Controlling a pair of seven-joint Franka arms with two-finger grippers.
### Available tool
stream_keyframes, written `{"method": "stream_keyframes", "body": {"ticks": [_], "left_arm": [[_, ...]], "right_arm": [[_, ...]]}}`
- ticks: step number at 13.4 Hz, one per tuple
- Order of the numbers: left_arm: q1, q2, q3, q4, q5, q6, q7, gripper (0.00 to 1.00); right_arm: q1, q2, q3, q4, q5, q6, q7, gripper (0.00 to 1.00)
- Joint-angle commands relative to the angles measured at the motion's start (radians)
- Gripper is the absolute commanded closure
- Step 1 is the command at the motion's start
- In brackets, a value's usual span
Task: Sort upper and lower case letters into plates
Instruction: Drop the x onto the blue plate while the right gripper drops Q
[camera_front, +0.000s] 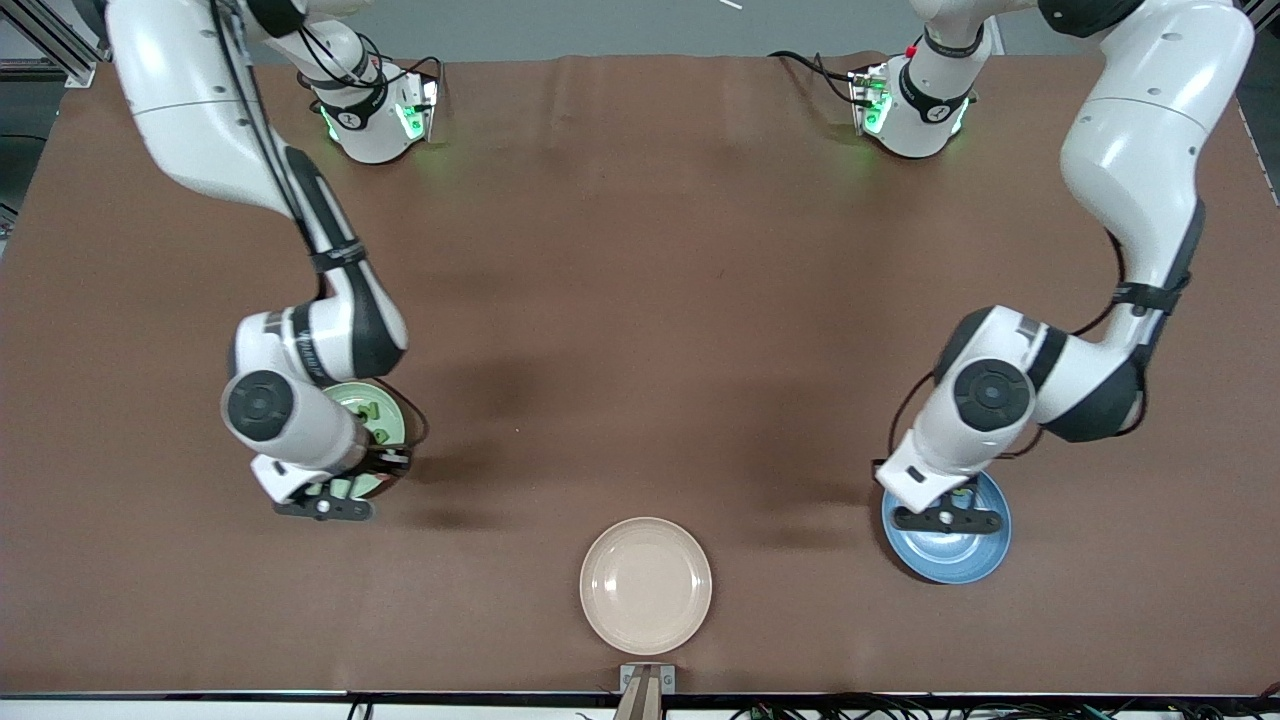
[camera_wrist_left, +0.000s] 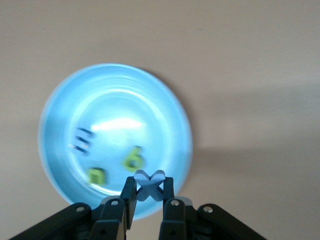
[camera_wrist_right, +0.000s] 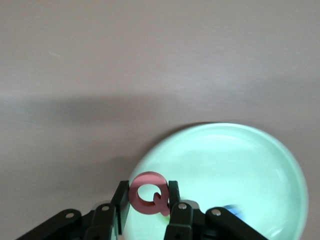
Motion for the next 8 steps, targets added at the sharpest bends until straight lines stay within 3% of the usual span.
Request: {"method": "stream_keyframes", "body": {"ticks": [1, 4, 5, 6, 7, 8], "left_arm": [[0.063, 0.03, -0.005, -0.014, 0.037, 0.1, 0.128, 0.98], [0.108, 0.08, 0.009, -0.014, 0.033, 0.206, 0.289, 0.96], [0.108, 0.091, 0.027, -0.014, 0.028, 0.253, 0.325, 0.94], [0.11, 0.105, 0.05, -0.014, 0.027, 0.304, 0.354, 0.92], [0.108, 0.114, 0.066, -0.014, 0.024, 0.348, 0.386, 0.87], [0.11, 0.123, 0.068, -0.014, 0.021, 0.375, 0.406, 0.81]], "right_arm": [[-0.074, -0.071, 0.023, -0.194, 0.007, 0.135, -0.118, 1.0], [-0.085, -0.068, 0.022, -0.253, 0.005, 0.208, -0.126, 0.99], [-0.085, -0.068, 0.022, -0.251, 0.005, 0.203, -0.126, 0.86], [-0.086, -0.068, 0.022, -0.245, 0.005, 0.197, -0.125, 0.22], [-0.094, -0.068, 0.022, -0.242, 0.005, 0.197, -0.131, 0.0], [-0.094, -0.069, 0.022, -0.228, 0.005, 0.194, -0.135, 0.0]]}}
